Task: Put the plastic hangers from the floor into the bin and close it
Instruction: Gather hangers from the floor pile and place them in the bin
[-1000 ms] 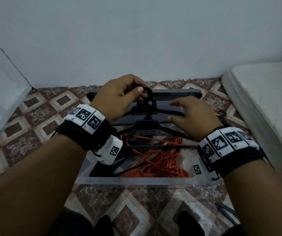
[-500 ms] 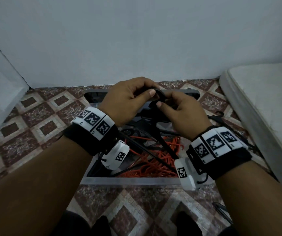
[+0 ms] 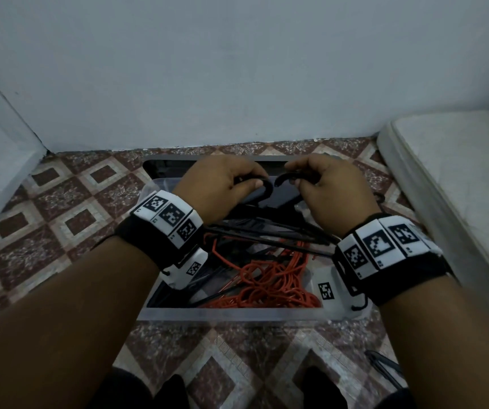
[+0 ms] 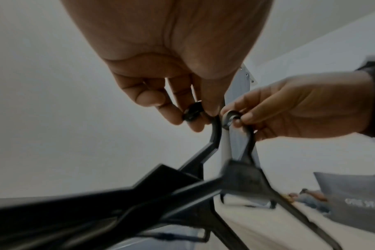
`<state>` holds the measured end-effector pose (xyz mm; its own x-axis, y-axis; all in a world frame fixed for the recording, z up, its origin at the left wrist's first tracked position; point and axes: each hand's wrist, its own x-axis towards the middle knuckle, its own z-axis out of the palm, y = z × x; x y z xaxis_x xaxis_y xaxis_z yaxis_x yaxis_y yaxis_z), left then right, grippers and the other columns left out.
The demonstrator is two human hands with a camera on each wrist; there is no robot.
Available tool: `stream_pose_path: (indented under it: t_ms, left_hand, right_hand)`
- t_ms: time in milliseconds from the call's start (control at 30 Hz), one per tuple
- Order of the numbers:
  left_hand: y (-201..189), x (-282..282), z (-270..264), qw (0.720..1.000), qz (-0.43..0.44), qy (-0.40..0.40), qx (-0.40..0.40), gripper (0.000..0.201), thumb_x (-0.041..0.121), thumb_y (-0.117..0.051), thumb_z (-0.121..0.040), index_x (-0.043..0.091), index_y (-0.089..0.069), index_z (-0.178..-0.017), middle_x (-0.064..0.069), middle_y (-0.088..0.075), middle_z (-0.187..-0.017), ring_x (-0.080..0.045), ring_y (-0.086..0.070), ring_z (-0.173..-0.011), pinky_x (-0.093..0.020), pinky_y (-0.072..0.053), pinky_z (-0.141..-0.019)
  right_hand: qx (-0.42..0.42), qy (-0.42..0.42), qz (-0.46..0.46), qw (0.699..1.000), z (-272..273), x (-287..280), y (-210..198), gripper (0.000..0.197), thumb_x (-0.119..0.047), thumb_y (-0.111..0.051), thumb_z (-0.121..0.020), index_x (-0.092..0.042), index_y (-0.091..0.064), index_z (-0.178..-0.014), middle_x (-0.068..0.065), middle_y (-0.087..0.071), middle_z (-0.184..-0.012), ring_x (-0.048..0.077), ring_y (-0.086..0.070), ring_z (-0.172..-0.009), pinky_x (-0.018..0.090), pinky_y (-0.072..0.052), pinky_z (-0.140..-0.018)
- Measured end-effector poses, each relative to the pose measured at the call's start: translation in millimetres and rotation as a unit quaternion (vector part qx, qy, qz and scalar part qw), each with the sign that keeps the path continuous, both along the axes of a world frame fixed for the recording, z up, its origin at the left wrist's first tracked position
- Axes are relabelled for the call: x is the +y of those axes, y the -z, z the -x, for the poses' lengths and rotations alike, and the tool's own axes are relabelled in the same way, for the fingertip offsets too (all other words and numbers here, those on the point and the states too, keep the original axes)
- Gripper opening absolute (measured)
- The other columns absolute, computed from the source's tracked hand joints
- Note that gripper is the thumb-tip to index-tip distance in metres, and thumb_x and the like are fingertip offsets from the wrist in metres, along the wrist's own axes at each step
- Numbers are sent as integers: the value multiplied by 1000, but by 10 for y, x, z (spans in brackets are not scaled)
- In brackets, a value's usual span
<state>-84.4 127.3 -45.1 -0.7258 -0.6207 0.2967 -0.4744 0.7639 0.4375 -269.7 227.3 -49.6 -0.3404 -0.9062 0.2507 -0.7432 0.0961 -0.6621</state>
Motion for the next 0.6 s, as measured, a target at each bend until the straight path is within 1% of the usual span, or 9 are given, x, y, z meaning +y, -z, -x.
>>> stream_pose_path:
  t_ms: [67,133,200,267,300,367,433,533,600]
  left_hand:
    - [49,-79,-44,999,13,-35,-36,13,33,-60,-93,34,-69,-101,12,-69,-91,-9,-61,-80,-28,-50,-73]
    - [80,-158,-102,996,13,-69,-48,13,33,-59,-93,32,-69,-100,10,-69,-92,-12,-62,-81,-26,-45,-69]
    - [99,-216,-146,995,2,-88,-41,14,32,-59,-93,30,-69,-102,9,-70,-93,-12,-62,-83,-23,-42,-69]
    - [95,-218,-147,995,-19,-90,-33,15,32,-59,-94,29,-69,-105,9,-70,-95,-8,-61,-83,-18,-41,-68]
    - [81,-198,-130,996,-29,-84,-29,15,33,-60,-93,29,-69,-105,10,-70,-94,-7,-61,-83,-16,-41,-68]
    - [39,-128,-73,997,-43,-56,-18,15,34,-62,-92,30,-69,-105,11,-70,-93,-6,-62,-83,-19,-45,-70]
    - [-15,-37,-12,998,-58,-24,-3,16,33,-63,-92,30,-71,-106,12,-72,-93,-4,-64,-84,-22,-50,-75]
    - [-78,56,45,996,-87,6,23,15,29,-62,-93,31,-71,-105,13,-71,-87,3,-63,-77,-17,-48,-68]
    - [-110,94,48,992,-120,20,44,16,27,-60,-94,31,-70,-106,11,-70,-85,0,-63,-74,-19,-49,-68]
  right_hand:
    - [-4,-1,23,1000,22,15,-45,29,-11,-59,-90,-36,-70,-98,-17,-69,-94,-3,-62,-82,-2,-38,-63]
    - [-12,-22,25,999,43,44,-94,28,-12,-60,-90,-38,-68,-94,-19,-68,-89,-4,-62,-73,-2,-39,-58]
    - [-2,-59,-3,998,33,73,-116,27,-13,-62,-89,-39,-67,-93,-19,-67,-86,0,-63,-70,2,-41,-54]
    - [36,-86,-30,995,-22,86,-108,26,-14,-65,-88,-40,-65,-93,-21,-62,-87,1,-61,-76,7,-42,-62]
    - [54,-93,-32,994,-60,83,-98,24,-15,-66,-87,-39,-66,-95,-21,-59,-89,2,-58,-80,12,-43,-67]
    - [86,-102,-20,991,-141,65,-75,18,-16,-68,-86,-30,-68,-99,-16,-56,-91,3,-51,-84,18,-39,-72]
    - [121,-107,-6,987,-203,40,-43,15,-17,-70,-85,-22,-67,-99,-8,-55,-94,8,-49,-86,21,-35,-73]
    - [117,-85,40,989,-220,29,-18,18,-18,-73,-81,-18,-62,-95,-4,-47,-94,12,-46,-83,21,-29,-68]
    - [116,-62,70,989,-202,41,-29,25,-21,-74,-79,-18,-59,-99,-2,-49,-99,14,-48,-87,24,-36,-70]
